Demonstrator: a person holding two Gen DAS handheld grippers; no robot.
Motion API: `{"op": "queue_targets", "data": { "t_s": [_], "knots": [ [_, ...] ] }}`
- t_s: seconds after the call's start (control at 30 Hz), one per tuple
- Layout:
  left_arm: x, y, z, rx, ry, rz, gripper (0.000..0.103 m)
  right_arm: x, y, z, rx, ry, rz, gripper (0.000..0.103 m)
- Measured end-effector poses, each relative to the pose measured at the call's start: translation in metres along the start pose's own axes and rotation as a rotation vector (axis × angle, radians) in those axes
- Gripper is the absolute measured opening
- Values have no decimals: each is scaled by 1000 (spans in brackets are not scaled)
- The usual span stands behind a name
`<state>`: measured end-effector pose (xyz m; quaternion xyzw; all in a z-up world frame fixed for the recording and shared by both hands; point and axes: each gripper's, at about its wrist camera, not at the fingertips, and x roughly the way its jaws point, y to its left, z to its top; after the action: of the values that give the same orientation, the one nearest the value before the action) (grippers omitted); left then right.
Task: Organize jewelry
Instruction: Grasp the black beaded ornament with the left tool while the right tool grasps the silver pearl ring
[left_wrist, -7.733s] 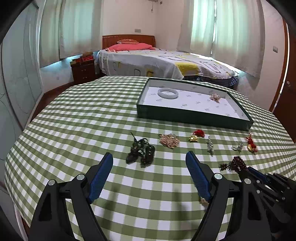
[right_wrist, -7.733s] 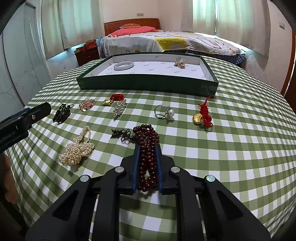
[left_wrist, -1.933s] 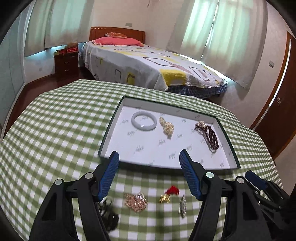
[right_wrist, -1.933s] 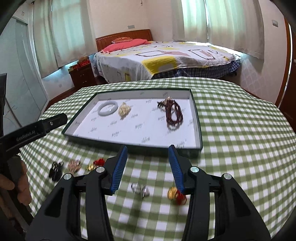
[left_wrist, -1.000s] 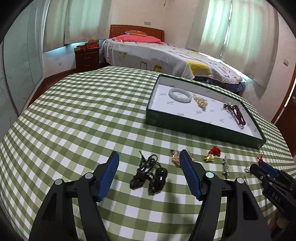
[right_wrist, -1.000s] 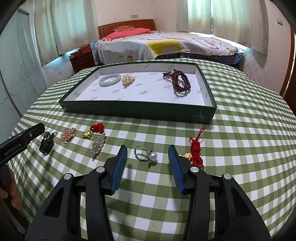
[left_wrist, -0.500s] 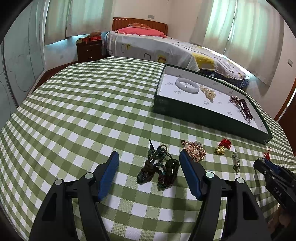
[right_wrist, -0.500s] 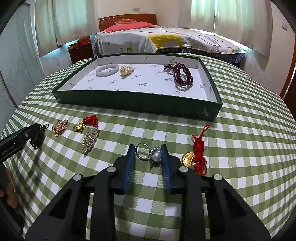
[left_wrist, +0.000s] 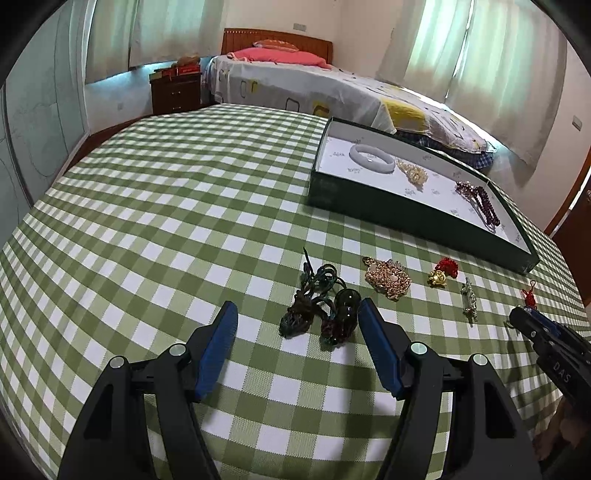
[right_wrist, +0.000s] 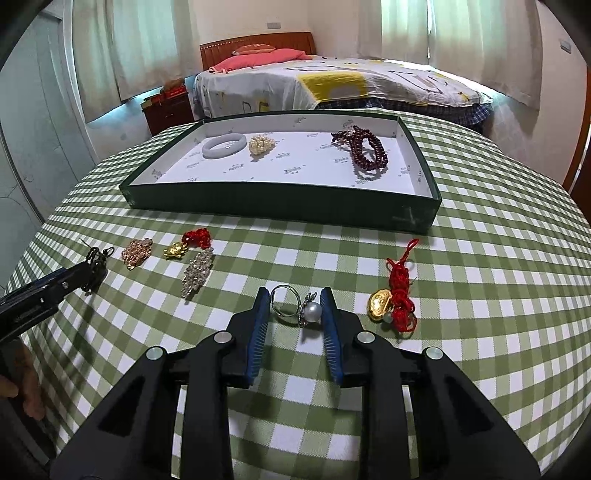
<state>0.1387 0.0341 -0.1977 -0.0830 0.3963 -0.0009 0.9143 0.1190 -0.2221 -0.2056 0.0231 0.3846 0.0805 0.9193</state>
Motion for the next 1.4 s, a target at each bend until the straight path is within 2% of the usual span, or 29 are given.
{"op": "queue_targets", "data": {
  "t_s": [0.37,0.67,0.73,0.83,1.4],
  "knots": [
    [8,-11,5,61,4,6,65,-2,2,-1,2,0,7,28],
    [8,-14,4,87,-3,9,42,-1,1,-2,10,5,9,28],
    [7,-14,3,86,-4,6,32,-1,1,-3,13,6,10,28],
    [7,-13,3,80,-5,-5,27,1,0,-3,15,8,11,28],
    [0,-15,3,79,-13,-32,24,-3,-1,-3,17,-6,9,28]
  ]
}}
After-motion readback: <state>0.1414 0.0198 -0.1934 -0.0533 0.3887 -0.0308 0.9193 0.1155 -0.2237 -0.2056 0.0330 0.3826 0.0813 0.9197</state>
